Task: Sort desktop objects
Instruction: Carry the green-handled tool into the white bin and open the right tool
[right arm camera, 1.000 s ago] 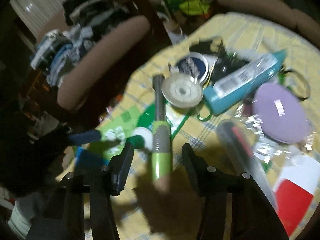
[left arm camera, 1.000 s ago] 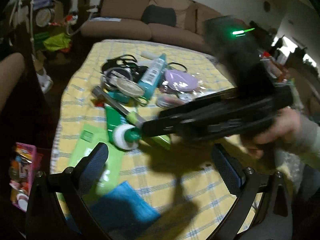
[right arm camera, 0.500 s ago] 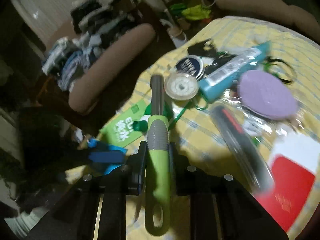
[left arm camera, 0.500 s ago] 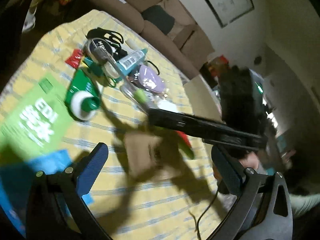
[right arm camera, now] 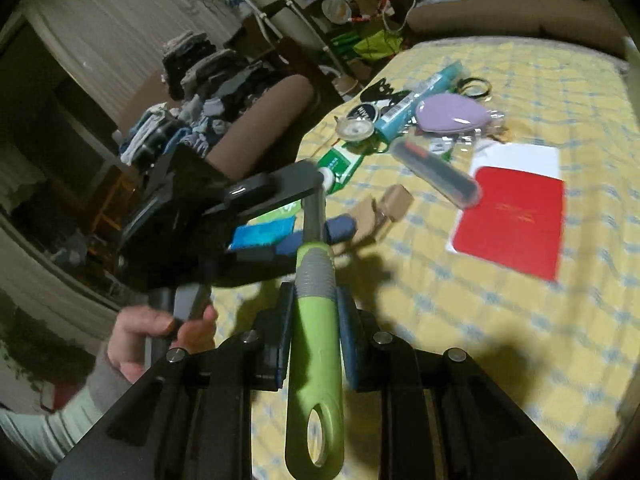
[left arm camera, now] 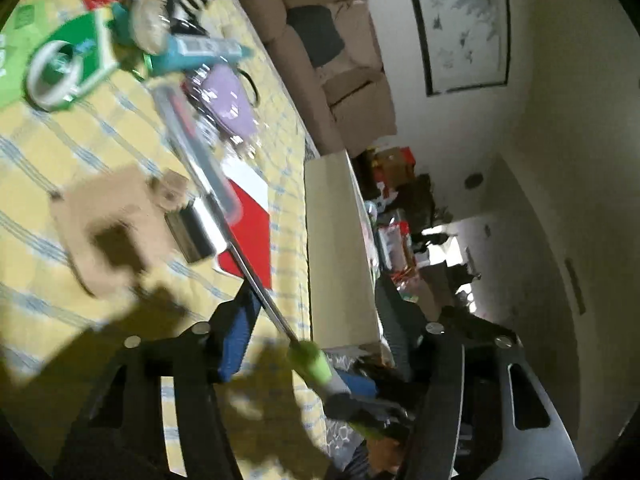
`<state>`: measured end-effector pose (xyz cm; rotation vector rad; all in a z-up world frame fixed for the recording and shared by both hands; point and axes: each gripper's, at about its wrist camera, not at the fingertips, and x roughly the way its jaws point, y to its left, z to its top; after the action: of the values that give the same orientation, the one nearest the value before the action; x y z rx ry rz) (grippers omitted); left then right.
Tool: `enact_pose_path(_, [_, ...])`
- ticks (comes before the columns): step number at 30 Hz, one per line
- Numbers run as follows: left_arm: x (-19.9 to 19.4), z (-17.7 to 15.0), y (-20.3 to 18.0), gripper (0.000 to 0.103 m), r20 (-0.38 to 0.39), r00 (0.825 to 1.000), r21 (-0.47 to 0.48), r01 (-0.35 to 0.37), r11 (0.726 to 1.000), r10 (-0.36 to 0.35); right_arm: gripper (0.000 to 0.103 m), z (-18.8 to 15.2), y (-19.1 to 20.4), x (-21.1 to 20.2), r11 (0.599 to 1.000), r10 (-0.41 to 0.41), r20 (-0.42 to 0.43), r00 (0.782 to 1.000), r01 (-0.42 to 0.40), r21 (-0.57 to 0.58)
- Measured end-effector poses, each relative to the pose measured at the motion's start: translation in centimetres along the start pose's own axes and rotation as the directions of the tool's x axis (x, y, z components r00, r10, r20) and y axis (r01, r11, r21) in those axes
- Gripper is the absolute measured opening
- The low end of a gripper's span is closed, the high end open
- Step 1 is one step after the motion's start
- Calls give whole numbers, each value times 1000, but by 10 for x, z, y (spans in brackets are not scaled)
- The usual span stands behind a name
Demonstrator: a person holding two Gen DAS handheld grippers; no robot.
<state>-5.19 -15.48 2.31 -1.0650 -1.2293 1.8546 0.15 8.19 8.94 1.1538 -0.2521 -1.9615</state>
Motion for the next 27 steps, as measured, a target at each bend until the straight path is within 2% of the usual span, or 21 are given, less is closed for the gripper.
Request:
enact_pose_path(3, [21, -11, -32, 44, -36, 999, 42, -37, 998, 38, 21, -13, 0, -37, 1000, -13, 55, 998, 12, 11])
enact_pose_path(8, [86, -26, -112, 43, -130, 991, 151, -8, 989, 28, 21, -20, -11, -110, 999, -48, 172, 984, 44, 27])
enact_pose_path(12, [159, -40, -172, 44, -227, 974, 216, 46, 975, 5, 21, -31, -37, -187, 991, -127, 268, 955, 114, 65])
enact_pose_path(16, [260, -57, -228, 44, -348, 937, 241, 109, 964, -19, 21, -48, -88, -267, 969, -233, 349, 908, 187, 161])
enact_pose_path(21, [374, -90, -278, 44, -463, 887, 260, 146, 954, -9, 21, -64, -162, -348, 918, -371, 383, 846, 272, 289])
enact_pose_path(22, [403, -95, -284, 44, -484, 875, 261, 143, 955, 1, 21, -66, -175, -358, 910, -385, 382, 840, 276, 310])
enact_pose_path(25, [457, -104, -289, 43, -516, 855, 272, 121, 955, 39, 21, -70, -222, -381, 874, -446, 370, 815, 310, 374])
enact_pose_path(27, [489, -103, -290, 43, -522, 850, 284, 97, 954, 69, 20, -68, -249, -385, 858, -468, 357, 808, 319, 404])
